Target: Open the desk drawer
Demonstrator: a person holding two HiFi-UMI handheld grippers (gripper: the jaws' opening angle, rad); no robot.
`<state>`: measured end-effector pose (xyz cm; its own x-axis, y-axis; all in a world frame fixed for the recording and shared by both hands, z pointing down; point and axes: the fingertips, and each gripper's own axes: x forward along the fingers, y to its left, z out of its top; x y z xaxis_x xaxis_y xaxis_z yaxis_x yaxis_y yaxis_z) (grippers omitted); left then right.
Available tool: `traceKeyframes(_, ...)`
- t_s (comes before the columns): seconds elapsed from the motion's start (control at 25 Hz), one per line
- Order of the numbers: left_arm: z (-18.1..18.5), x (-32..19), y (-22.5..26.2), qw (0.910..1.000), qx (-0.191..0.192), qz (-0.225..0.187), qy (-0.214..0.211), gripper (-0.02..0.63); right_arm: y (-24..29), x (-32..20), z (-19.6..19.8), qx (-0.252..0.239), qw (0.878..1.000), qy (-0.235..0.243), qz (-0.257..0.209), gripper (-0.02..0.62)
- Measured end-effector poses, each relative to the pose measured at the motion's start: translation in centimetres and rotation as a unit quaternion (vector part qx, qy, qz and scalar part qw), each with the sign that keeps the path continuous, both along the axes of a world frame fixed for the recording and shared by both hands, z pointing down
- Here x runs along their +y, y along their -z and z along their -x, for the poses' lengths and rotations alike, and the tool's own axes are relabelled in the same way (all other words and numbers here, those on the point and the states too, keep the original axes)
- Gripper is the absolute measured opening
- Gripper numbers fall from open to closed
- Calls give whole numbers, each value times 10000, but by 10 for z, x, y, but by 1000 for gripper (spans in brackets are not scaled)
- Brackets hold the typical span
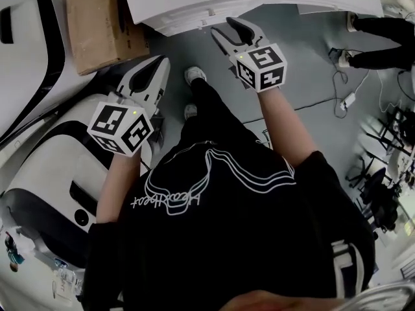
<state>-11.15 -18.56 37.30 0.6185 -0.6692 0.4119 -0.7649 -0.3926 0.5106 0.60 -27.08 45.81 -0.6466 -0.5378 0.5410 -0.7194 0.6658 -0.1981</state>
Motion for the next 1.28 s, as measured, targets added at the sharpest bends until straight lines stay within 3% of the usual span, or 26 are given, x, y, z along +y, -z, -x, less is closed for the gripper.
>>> traceKeyframes(0.24, 8, -11, -21, 9999, -48, 144, 77, 5, -56, -19, 3, 332, 9992, -96, 201, 235)
traceKeyframes(0.56, 18, -11, -41, 9995, -113, 244, 157, 5, -102, -44, 3, 677, 9961, -503, 276, 230)
traceKeyframes(1.28, 21, -11, -53, 9994, 20, 316, 167, 5, -117, -52, 11, 970, 9910, -887, 235, 95)
